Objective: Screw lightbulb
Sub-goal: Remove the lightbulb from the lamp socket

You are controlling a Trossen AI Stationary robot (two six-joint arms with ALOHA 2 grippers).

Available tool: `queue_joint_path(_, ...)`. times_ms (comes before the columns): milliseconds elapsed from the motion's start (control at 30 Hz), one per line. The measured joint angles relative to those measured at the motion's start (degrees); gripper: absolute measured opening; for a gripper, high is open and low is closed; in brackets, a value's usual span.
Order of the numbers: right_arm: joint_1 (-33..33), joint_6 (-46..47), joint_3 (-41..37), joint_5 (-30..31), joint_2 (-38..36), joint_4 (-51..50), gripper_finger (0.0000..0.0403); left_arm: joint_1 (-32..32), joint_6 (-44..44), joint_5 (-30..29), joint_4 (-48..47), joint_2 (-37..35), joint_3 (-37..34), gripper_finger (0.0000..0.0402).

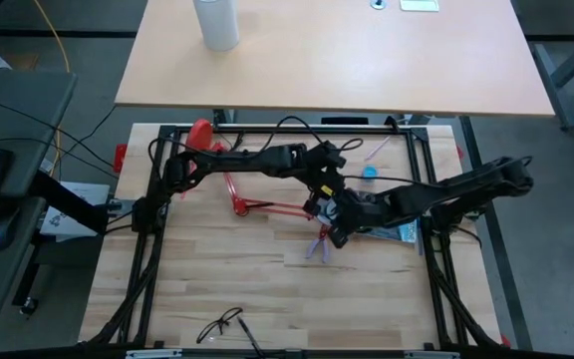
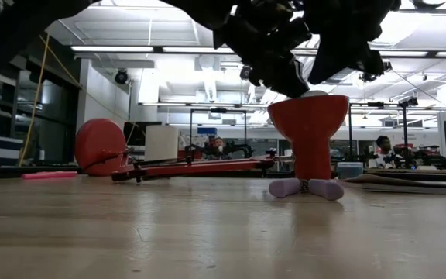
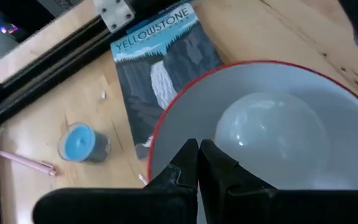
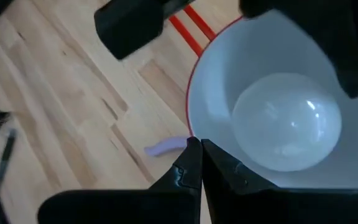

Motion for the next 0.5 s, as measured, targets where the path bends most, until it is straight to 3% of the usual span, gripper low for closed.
queue_joint_path(500,0.0,5.65,0.22,3.05,5.0,-3.28,0.0,-0.13,-1.31,0.14,-1.57,1.97,-0.31,0.0)
